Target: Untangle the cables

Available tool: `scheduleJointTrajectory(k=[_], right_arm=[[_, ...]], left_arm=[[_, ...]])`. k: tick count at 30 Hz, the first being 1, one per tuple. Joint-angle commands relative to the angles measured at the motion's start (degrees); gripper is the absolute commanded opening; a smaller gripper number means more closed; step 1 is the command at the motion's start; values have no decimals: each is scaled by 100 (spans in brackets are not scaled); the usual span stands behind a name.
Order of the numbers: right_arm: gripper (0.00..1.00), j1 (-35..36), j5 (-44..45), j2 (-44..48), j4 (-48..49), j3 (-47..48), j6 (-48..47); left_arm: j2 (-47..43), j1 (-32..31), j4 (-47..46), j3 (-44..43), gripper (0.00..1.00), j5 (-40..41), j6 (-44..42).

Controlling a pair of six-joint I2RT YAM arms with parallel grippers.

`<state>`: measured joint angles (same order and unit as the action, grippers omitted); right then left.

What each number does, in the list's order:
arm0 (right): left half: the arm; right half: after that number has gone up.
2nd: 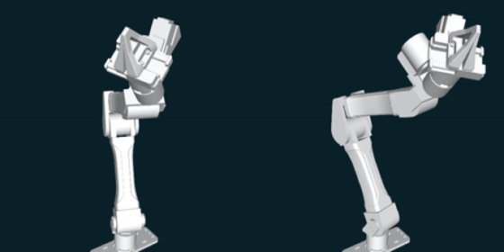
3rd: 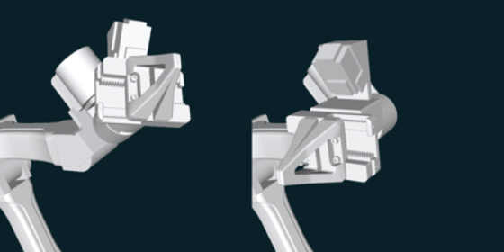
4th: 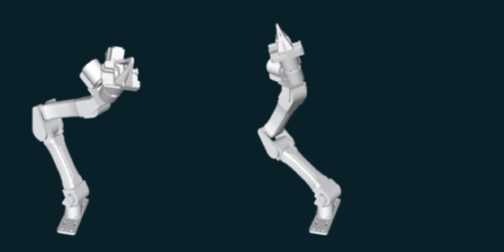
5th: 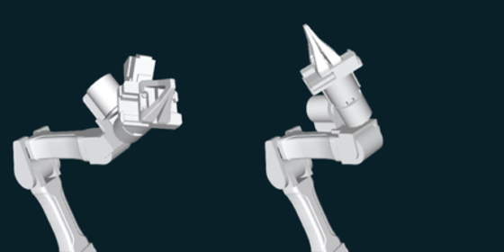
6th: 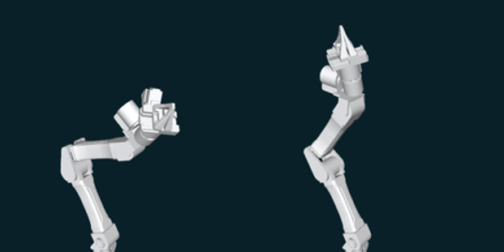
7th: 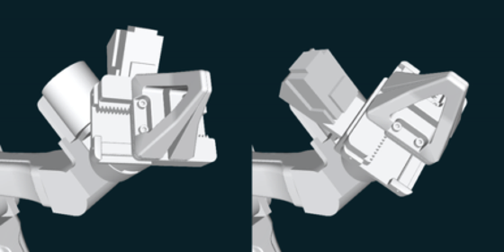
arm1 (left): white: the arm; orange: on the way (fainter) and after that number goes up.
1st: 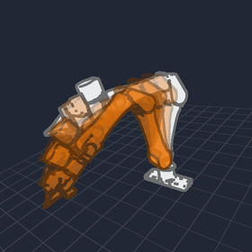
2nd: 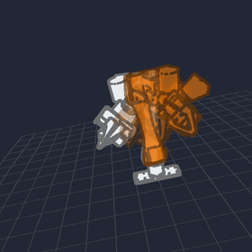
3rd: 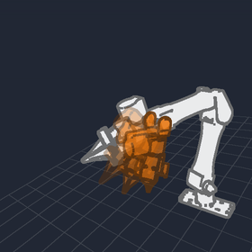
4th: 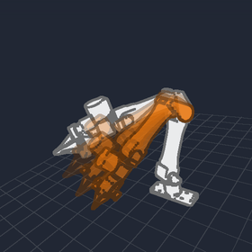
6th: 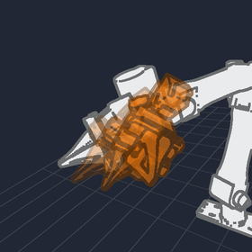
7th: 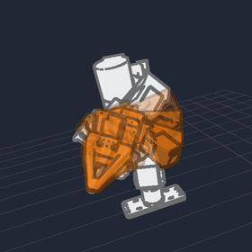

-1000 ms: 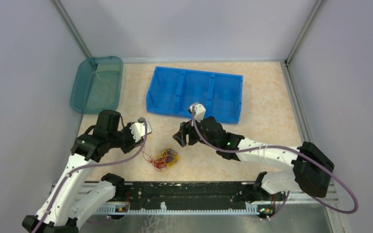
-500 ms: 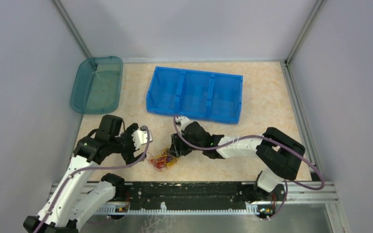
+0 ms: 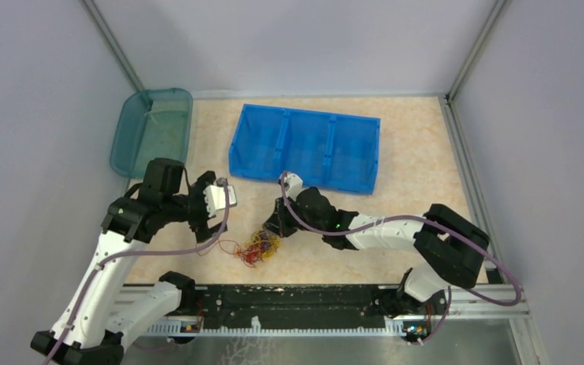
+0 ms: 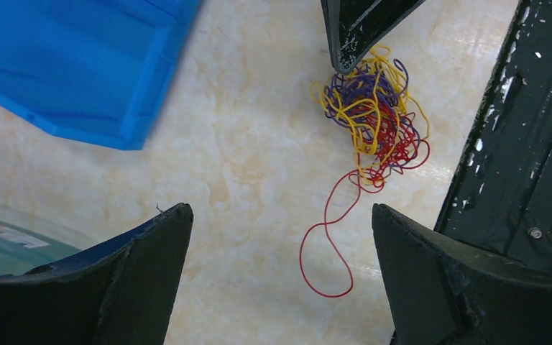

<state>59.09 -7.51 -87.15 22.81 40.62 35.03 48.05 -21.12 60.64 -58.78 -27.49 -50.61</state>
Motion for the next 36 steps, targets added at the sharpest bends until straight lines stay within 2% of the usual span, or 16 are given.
scheduleJointTrajectory(k=[1,4,7,9,11,15,21,27,31,36], right_arm=[[0,-154,259,382,427,-8,-18],[0,-193,248,475,603,-93,-3],[0,-196,109,388,291,106,-70],[26,-196,-55,235,293,78,-30],[36,-196,-142,120,382,-71,180],[38,-196,65,246,526,-462,472],[36,-196,237,477,633,-688,531],[35,-196,355,708,621,-896,602],[38,-196,347,1021,318,-917,458],[47,-184,123,1055,25,-941,424]], left_arm=[[200,13,370,-540,100,109,-237],[209,12,290,-465,100,55,-178],[137,12,25,48,100,-535,47],[130,12,-170,412,98,-979,207],[136,12,-511,807,94,-1205,273],[318,4,-1123,1349,86,-1393,132],[1167,-154,-1259,1364,71,-1433,-154],[1496,-650,-1572,1609,61,-1343,-116],[1572,-914,-1665,1704,55,-1315,-49],[1686,-1015,-2244,1843,34,-930,217]])
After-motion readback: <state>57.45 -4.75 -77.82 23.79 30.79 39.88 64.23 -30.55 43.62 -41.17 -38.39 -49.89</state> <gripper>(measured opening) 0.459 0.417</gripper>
